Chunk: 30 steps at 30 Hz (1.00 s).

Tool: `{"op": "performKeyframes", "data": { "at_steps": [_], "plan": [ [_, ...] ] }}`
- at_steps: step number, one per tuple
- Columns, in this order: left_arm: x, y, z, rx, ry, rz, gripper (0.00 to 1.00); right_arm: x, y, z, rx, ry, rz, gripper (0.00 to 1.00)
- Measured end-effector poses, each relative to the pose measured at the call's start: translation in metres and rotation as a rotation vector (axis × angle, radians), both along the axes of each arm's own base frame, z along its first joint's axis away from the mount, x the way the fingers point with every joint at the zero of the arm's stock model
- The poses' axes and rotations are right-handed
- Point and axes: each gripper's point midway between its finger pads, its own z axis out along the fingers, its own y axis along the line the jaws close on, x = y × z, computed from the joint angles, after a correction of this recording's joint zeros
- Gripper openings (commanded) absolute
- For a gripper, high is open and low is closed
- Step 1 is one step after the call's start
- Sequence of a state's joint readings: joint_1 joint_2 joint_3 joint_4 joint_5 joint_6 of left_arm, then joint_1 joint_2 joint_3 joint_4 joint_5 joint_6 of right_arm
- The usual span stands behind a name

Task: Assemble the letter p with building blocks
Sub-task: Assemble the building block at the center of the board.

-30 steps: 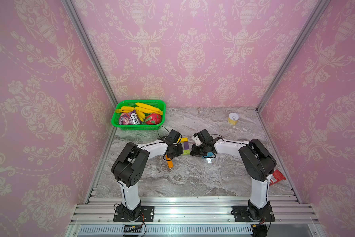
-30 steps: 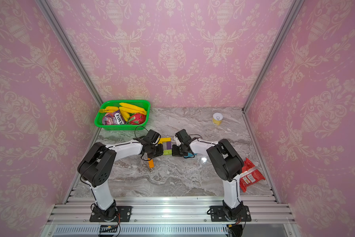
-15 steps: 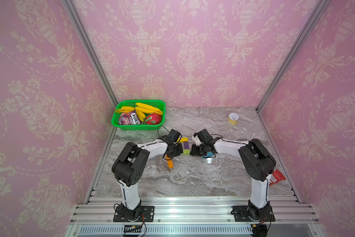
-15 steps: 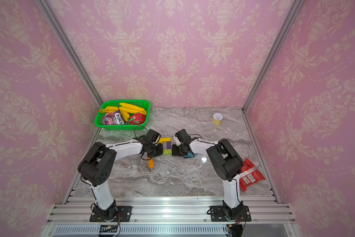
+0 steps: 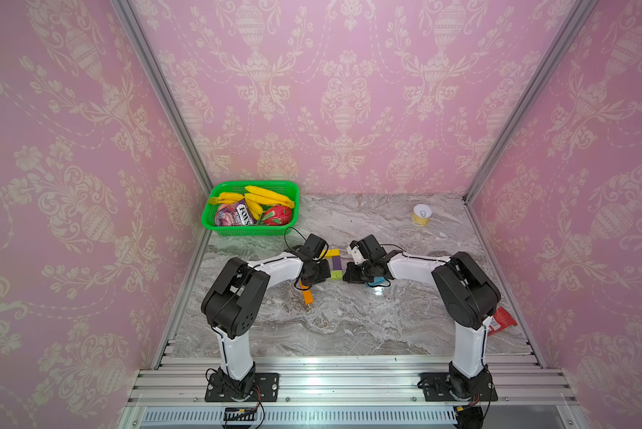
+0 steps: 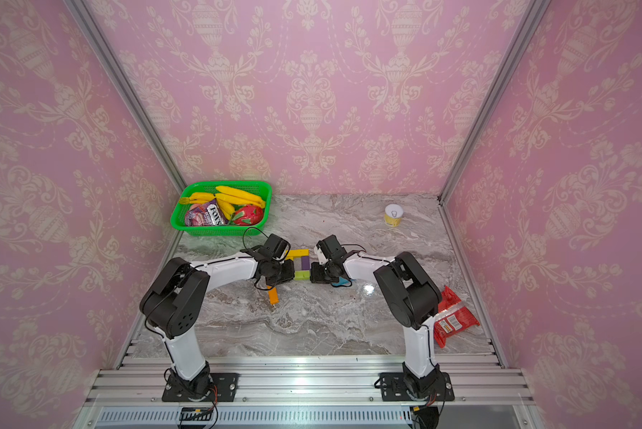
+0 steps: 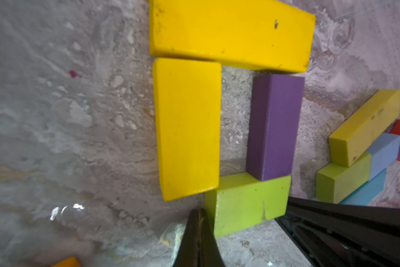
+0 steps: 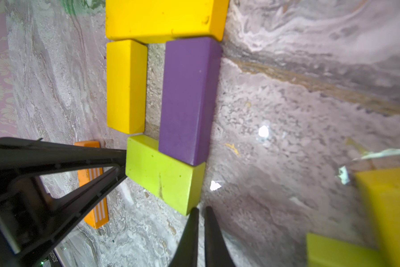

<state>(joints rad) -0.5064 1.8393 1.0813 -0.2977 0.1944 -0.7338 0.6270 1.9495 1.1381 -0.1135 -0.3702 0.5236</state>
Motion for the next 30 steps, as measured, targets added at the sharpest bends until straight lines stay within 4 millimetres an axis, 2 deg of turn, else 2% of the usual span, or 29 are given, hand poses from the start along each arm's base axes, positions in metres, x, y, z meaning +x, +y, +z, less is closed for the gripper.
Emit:
{"op": "performKeyframes", "data": {
  "at_steps": [6, 30],
  "plan": [
    [0.0022, -0.0012, 0.0117, -0.013, -0.029, -0.006, 0.00, -0.0068, -0.0053, 0.0005, 0.000, -0.002, -0.001, 0.13],
    [-0.0037, 0.0005, 0.0068, -0.006, -0.010, -0.014, 0.00, -0.0106, -0.0098, 0.0006, -0.009, -0.003, -0.006, 0.13]
  ]
}}
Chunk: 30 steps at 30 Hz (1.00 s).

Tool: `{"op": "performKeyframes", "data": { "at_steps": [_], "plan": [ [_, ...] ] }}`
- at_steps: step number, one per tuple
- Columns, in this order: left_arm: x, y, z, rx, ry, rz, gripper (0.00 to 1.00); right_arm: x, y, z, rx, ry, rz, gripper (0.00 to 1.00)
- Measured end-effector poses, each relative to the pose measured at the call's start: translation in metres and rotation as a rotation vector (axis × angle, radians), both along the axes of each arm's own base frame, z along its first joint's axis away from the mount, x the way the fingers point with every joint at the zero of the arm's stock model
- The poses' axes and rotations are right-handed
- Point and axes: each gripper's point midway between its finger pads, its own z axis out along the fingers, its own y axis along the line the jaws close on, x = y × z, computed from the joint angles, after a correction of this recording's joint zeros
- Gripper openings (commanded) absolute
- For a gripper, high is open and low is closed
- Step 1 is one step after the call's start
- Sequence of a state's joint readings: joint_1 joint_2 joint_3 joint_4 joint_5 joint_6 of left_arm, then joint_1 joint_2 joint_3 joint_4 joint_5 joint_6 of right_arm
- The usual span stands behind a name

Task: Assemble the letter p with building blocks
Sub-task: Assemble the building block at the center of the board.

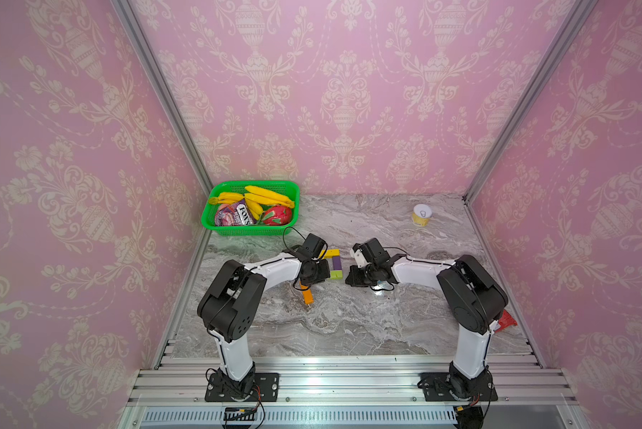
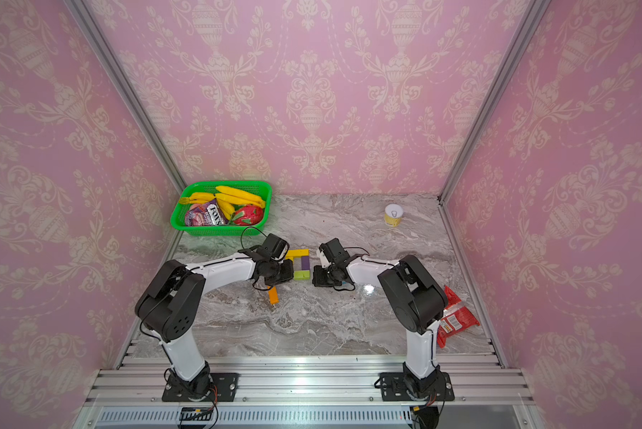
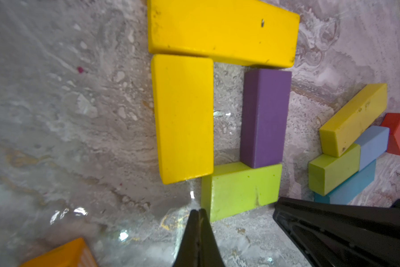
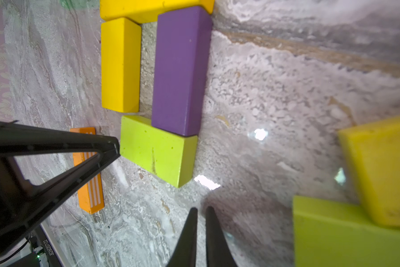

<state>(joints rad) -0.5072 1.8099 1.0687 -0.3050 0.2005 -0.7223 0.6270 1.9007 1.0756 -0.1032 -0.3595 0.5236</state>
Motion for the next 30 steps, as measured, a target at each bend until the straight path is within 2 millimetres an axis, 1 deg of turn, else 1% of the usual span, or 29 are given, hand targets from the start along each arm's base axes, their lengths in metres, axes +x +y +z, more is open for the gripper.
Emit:
{"op": "performKeyframes", "data": {
  "at_steps": [5, 13, 30],
  "plan": [
    [-0.0006, -0.0008, -0.0008, -0.001, 0.003, -0.002, 0.00, 0.0000, 0.0000, -0.0001, 0.000, 0.000, 0.000, 0.13],
    [-0.0026, 0.0000, -0.0091, 0.005, 0.017, -0.003, 0.00, -0.0001, 0.0000, -0.0003, 0.001, 0.000, 0.000, 0.13],
    [-0.0042, -0.0050, -0.0096, -0.010, 0.022, -0.016, 0.00, 0.0001, 0.0006, -0.0001, 0.005, -0.003, 0.001, 0.13]
  ]
}}
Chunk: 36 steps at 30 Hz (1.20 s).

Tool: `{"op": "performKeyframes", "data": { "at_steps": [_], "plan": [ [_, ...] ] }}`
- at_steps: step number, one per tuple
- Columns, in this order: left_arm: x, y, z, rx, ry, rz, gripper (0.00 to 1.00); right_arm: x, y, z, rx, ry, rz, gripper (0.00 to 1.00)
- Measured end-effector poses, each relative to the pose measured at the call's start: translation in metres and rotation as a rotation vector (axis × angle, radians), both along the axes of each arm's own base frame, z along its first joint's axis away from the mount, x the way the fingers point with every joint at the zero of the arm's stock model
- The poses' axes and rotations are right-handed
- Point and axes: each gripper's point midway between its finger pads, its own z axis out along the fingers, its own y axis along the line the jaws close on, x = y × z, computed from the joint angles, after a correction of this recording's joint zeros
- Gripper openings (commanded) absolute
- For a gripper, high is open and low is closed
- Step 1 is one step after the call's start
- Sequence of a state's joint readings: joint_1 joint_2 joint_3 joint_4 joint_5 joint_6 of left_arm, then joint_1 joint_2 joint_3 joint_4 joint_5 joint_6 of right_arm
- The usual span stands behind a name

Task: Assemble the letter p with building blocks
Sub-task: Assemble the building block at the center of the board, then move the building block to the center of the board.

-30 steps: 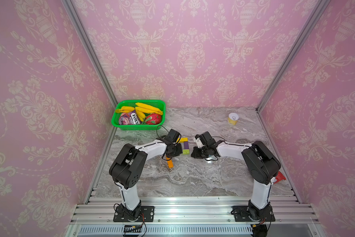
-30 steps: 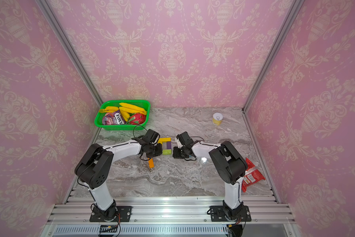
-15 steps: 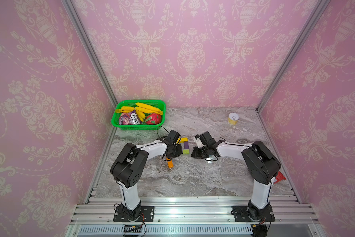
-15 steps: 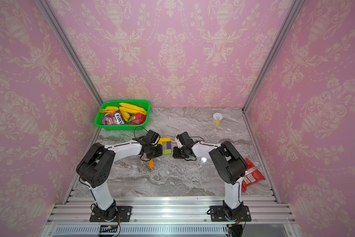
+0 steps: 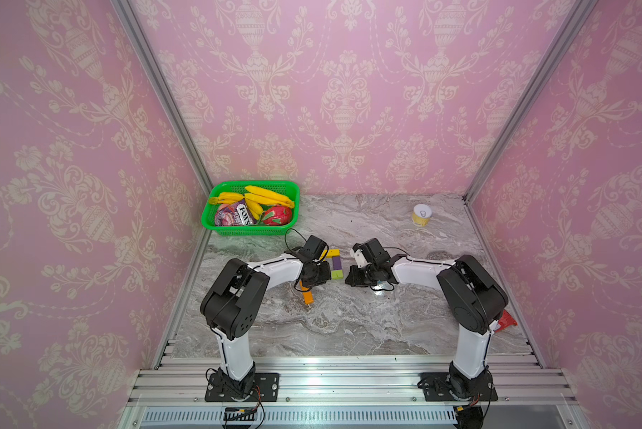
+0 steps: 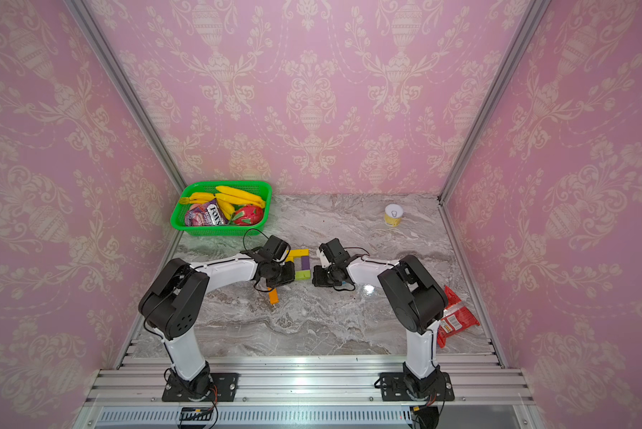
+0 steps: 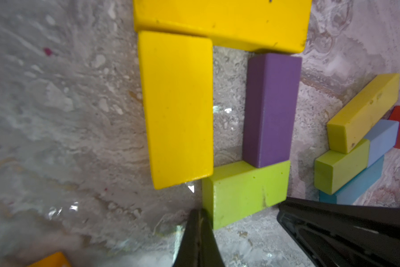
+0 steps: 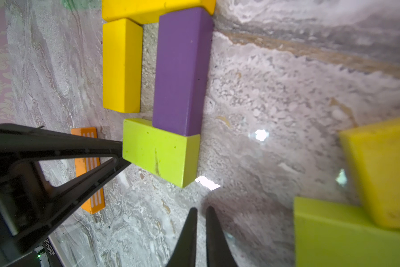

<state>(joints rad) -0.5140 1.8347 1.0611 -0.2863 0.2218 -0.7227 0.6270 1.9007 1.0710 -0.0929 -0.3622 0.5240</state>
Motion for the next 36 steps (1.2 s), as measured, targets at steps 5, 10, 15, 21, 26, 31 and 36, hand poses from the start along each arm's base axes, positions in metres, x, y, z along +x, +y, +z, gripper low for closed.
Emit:
{"op": "performKeyframes", "data": {
  "at_steps": [5, 10, 15, 21, 26, 31, 36],
  "plan": [
    [0.000, 0.008, 0.001, 0.038, -0.007, 0.013, 0.00, -0.001, -0.001, 0.000, 0.006, -0.010, 0.000, 0.14],
    [-0.002, 0.026, 0.035, 0.082, -0.109, 0.033, 0.16, -0.020, -0.019, 0.006, -0.036, -0.049, 0.005, 0.24],
    [-0.006, 0.044, 0.103, 0.049, -0.306, 0.073, 0.42, -0.035, -0.007, 0.038, -0.098, -0.184, 0.108, 0.56],
    [-0.020, 0.076, 0.102, 0.057, -0.310, 0.136, 0.54, -0.042, 0.046, 0.072, -0.104, -0.290, 0.248, 0.63],
    [-0.064, 0.116, 0.053, 0.094, -0.169, 0.209, 0.57, -0.042, 0.087, 0.076, -0.071, -0.296, 0.312, 0.66],
    [-0.079, 0.140, 0.053, 0.058, -0.152, 0.301, 0.60, -0.038, 0.113, 0.050, -0.126, -0.239, 0.349, 0.66],
    [-0.072, 0.153, 0.068, 0.031, -0.172, 0.359, 0.61, -0.041, 0.120, 0.030, -0.209, -0.195, 0.367, 0.66]
  ]
}}
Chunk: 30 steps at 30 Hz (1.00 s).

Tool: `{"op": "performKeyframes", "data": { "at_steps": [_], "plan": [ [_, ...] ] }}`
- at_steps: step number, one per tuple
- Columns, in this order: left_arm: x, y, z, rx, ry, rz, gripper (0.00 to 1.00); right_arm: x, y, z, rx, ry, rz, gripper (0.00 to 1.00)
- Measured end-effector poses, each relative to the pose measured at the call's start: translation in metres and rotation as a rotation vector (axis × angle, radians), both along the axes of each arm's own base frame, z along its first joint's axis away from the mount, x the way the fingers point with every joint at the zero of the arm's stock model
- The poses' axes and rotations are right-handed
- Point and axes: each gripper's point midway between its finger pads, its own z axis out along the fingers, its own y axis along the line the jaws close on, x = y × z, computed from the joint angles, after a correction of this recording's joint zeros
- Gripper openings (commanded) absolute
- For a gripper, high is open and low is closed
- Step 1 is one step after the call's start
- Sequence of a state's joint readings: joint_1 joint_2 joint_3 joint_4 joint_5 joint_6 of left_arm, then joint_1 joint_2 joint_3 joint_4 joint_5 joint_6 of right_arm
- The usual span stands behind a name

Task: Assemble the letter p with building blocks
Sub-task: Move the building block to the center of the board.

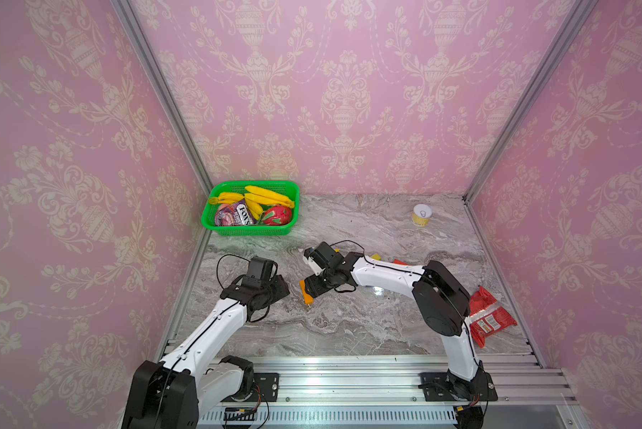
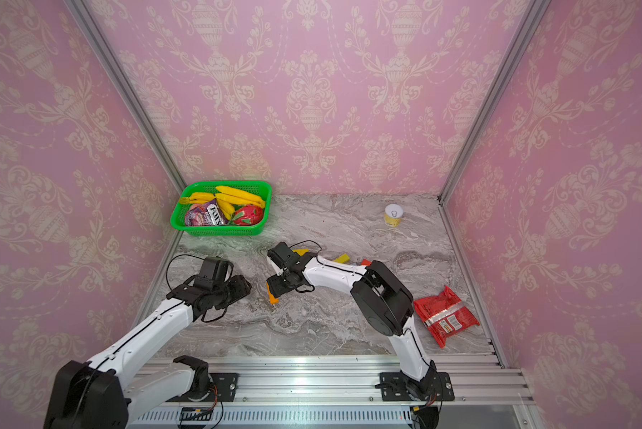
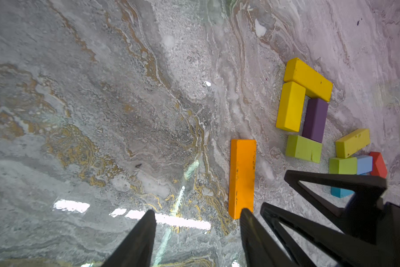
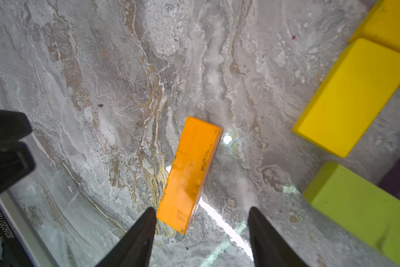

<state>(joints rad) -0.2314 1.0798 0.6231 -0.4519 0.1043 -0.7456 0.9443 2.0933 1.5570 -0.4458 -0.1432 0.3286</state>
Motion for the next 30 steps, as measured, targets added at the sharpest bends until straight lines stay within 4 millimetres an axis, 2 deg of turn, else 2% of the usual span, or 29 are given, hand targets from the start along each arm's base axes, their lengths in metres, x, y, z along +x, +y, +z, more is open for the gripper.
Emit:
{"op": "performKeyframes", "data": {
  "at_steps": [8, 15, 20, 24, 29, 30],
  "plan": [
    [0.019, 0.023, 0.003, -0.161, -0.002, 0.110, 0.60, 0.002, 0.019, -0.001, -0.080, -0.015, 0.003, 0.65],
    [0.037, 0.034, 0.010, -0.266, -0.025, 0.152, 0.60, -0.001, 0.018, -0.026, -0.194, 0.009, -0.032, 0.61],
    [0.049, 0.047, 0.018, -0.287, -0.051, 0.177, 0.60, 0.001, 0.013, -0.026, -0.227, 0.009, -0.063, 0.46],
    [0.055, 0.048, 0.019, -0.282, -0.048, 0.158, 0.59, 0.000, 0.004, -0.029, -0.266, 0.010, -0.083, 0.32],
    [0.064, 0.045, 0.016, -0.291, -0.037, 0.131, 0.57, 0.001, 0.000, -0.030, -0.288, 0.000, -0.098, 0.22],
    [0.064, 0.044, 0.013, -0.294, -0.029, 0.128, 0.56, 0.001, 0.000, -0.030, -0.289, -0.001, -0.099, 0.16]
  ]
}}
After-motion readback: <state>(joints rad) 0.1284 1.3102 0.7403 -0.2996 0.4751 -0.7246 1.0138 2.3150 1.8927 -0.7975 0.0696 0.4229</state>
